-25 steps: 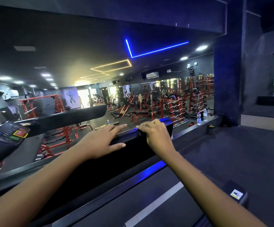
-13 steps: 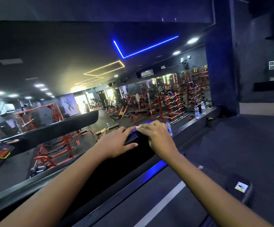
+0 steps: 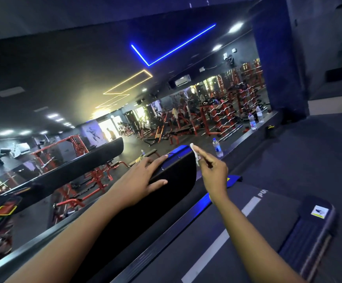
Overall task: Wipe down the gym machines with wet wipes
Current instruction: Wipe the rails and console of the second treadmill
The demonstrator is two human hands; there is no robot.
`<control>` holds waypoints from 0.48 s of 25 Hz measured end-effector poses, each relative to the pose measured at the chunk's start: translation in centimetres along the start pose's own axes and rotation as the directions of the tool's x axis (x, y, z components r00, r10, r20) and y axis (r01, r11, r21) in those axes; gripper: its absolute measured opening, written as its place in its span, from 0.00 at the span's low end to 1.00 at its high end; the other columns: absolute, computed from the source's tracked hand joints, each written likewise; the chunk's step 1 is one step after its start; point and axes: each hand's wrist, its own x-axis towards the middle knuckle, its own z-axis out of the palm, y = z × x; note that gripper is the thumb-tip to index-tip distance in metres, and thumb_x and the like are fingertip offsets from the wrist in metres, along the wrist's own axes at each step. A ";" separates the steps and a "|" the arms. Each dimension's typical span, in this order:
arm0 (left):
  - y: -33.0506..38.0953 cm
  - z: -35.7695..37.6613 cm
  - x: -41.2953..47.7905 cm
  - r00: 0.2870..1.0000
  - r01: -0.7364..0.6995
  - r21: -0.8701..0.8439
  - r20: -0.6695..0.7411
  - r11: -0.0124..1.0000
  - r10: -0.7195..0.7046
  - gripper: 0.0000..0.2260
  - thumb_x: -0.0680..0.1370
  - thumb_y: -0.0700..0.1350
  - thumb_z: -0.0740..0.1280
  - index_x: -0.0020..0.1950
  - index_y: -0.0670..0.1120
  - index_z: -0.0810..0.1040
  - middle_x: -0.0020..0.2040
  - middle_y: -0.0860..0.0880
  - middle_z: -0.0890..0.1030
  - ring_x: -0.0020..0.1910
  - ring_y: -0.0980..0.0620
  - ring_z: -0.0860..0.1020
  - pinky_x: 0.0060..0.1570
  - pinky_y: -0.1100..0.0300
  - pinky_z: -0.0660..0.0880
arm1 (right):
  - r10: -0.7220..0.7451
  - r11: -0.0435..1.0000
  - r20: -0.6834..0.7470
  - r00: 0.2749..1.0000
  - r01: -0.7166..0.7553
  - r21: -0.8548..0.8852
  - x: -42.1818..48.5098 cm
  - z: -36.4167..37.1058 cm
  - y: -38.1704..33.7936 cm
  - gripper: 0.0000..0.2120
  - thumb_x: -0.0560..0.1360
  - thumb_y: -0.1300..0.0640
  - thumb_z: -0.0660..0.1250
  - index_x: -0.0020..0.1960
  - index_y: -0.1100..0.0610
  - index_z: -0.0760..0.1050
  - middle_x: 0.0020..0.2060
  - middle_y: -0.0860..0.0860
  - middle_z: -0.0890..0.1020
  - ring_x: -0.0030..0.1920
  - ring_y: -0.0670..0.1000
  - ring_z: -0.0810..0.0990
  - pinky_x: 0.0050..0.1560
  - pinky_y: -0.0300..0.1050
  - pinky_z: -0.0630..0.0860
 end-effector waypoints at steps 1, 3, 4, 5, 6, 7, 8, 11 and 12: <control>-0.1 0.0 0.0 1.000 0.000 -0.007 0.005 1.000 0.000 0.35 0.75 0.68 0.55 0.77 0.56 0.50 0.68 0.47 0.66 0.65 0.47 0.69 0.67 0.57 0.65 | 0.033 0.997 -0.029 0.999 -0.031 0.075 -0.9 0.2 0.7 0.19 0.76 0.69 0.62 0.58 0.50 0.79 0.55 0.43 0.81 0.57 0.36 0.77 0.58 0.31 0.71; 0.1 -0.1 -0.2 1.000 -0.009 -0.015 0.005 1.000 0.009 0.38 0.70 0.72 0.49 0.77 0.57 0.50 0.67 0.47 0.67 0.65 0.48 0.70 0.67 0.56 0.65 | 0.084 0.984 -0.081 0.993 -0.070 0.164 -2.6 0.4 2.2 0.18 0.76 0.68 0.63 0.58 0.49 0.78 0.56 0.43 0.81 0.57 0.39 0.77 0.58 0.34 0.71; 0.1 -0.1 -0.2 1.000 -0.009 -0.016 0.000 1.000 0.009 0.38 0.70 0.72 0.49 0.77 0.57 0.50 0.68 0.47 0.66 0.66 0.48 0.69 0.67 0.57 0.65 | 0.110 0.975 -0.096 0.989 -0.089 0.201 -3.5 0.5 2.7 0.18 0.76 0.69 0.63 0.58 0.49 0.78 0.55 0.43 0.81 0.58 0.40 0.77 0.59 0.34 0.72; 0.1 -0.1 -0.2 1.000 -0.004 -0.017 -0.005 1.000 0.004 0.37 0.72 0.71 0.53 0.77 0.57 0.50 0.69 0.47 0.66 0.66 0.48 0.69 0.66 0.57 0.64 | 0.146 0.964 -0.099 0.984 -0.119 0.237 -4.6 0.6 3.2 0.18 0.76 0.69 0.63 0.57 0.48 0.78 0.55 0.42 0.81 0.58 0.41 0.77 0.60 0.36 0.72; 0.1 -0.1 -0.2 1.000 0.005 -0.015 -0.006 1.000 -0.005 0.34 0.75 0.67 0.56 0.77 0.57 0.50 0.69 0.48 0.65 0.66 0.48 0.69 0.66 0.57 0.64 | 0.189 0.952 -0.091 0.978 -0.160 0.261 -5.7 0.6 3.6 0.19 0.76 0.69 0.63 0.56 0.48 0.78 0.54 0.41 0.81 0.58 0.41 0.78 0.60 0.37 0.72; 0.1 0.0 -0.2 1.000 0.012 -0.009 -0.009 1.000 -0.012 0.32 0.77 0.64 0.57 0.77 0.57 0.49 0.70 0.48 0.64 0.66 0.48 0.69 0.67 0.56 0.65 | 0.228 0.941 -0.076 0.971 -0.199 0.274 -6.5 0.6 4.1 0.19 0.76 0.69 0.63 0.56 0.47 0.78 0.53 0.41 0.81 0.57 0.40 0.78 0.61 0.38 0.73; 0.1 0.0 -0.2 1.000 0.015 -0.002 -0.011 1.000 -0.015 0.31 0.78 0.62 0.57 0.77 0.57 0.49 0.70 0.47 0.64 0.66 0.47 0.69 0.67 0.55 0.65 | 0.248 0.933 -0.061 0.967 -0.221 0.283 -6.8 0.5 4.4 0.19 0.75 0.69 0.64 0.55 0.47 0.78 0.53 0.41 0.81 0.57 0.40 0.78 0.62 0.39 0.73; -0.2 0.1 -0.2 1.000 0.007 -0.002 -0.005 1.000 -0.007 0.33 0.74 0.66 0.52 0.77 0.58 0.49 0.68 0.47 0.65 0.63 0.47 0.70 0.66 0.53 0.67 | 0.176 0.958 -0.063 0.982 -0.156 0.240 -3.7 -0.2 3.9 0.20 0.76 0.69 0.63 0.55 0.45 0.78 0.55 0.45 0.81 0.56 0.38 0.77 0.61 0.38 0.73; -0.4 0.2 -0.2 1.000 0.005 -0.009 0.002 1.000 -0.005 0.34 0.73 0.68 0.51 0.77 0.59 0.49 0.68 0.47 0.66 0.63 0.47 0.70 0.66 0.52 0.67 | 0.111 0.972 -0.048 0.993 -0.098 0.212 -1.8 -0.3 3.2 0.21 0.75 0.70 0.63 0.55 0.45 0.77 0.55 0.45 0.81 0.56 0.38 0.77 0.59 0.37 0.73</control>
